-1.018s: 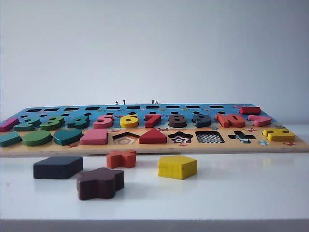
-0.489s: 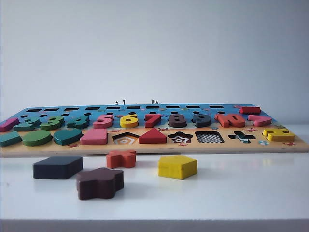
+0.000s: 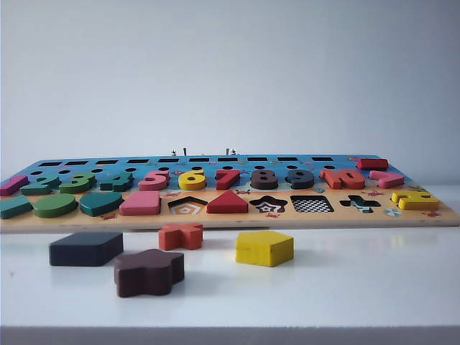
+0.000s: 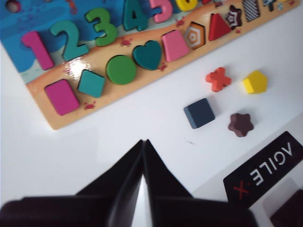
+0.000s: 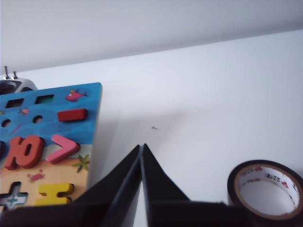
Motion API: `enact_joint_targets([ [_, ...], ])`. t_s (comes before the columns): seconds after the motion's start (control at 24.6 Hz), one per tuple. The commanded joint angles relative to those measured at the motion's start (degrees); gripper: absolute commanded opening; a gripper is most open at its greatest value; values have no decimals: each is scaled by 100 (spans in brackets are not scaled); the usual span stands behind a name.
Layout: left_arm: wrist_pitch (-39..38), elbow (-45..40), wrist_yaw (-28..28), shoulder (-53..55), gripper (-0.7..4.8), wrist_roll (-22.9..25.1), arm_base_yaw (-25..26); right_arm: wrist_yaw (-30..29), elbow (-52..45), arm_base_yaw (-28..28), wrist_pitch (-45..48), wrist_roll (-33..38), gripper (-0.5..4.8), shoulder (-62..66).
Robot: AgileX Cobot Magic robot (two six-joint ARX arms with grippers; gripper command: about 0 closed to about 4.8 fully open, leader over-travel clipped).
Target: Insert the cube into the slot.
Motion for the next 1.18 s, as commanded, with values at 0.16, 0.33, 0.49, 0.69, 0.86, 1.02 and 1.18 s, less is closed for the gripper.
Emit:
enact_joint_targets([
  [0.16, 321, 33, 651, 192, 17, 42, -59, 2, 400, 382, -107, 35, -3, 66],
  [0.33, 546, 33, 859, 345, 17, 37, -66, 4, 885, 800, -219, 33, -3, 608],
  [0.49, 568, 31, 872, 538, 17, 37, -72, 2, 1515, 1303, -223, 31, -3, 1576],
  [0.69, 586, 33, 868, 649, 17, 37, -72, 0, 2308, 1722, -348, 28, -3, 2533],
  [0.86, 584, 31, 868, 654, 17, 35, -72, -2, 2935, 2026, -632, 13, -3, 3145],
  [1.02, 581, 24, 866, 654, 17, 37, -72, -214, 3624, 2361, -1043, -157, -3, 3762],
  [1.18, 564, 24, 857, 660, 17, 37, -70, -691, 4212, 2608, -1394, -490, -3, 4273],
])
